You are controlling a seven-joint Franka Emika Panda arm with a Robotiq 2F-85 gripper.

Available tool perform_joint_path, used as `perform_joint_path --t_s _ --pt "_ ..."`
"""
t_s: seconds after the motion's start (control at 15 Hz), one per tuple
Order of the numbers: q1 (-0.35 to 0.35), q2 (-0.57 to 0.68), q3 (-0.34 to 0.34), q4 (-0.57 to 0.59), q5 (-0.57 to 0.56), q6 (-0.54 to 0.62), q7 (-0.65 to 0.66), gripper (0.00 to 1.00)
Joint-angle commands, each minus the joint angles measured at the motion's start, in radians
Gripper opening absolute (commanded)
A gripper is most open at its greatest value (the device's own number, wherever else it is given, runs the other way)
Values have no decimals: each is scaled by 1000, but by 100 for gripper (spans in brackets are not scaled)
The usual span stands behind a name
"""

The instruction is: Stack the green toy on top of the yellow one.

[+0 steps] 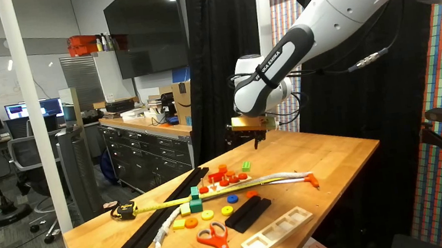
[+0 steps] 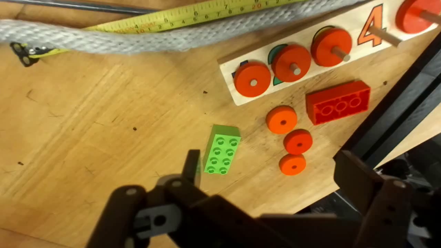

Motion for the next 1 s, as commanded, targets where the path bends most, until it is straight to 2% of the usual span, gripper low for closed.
perform_joint_path --t_s 0.0,0.47,0.93 --pt "17 140 -48 141 84 9 3 100" --pt "3 311 -79 311 235 -30 -19 100" --pt "-15 406 -94 408 297 -92 -23 100"
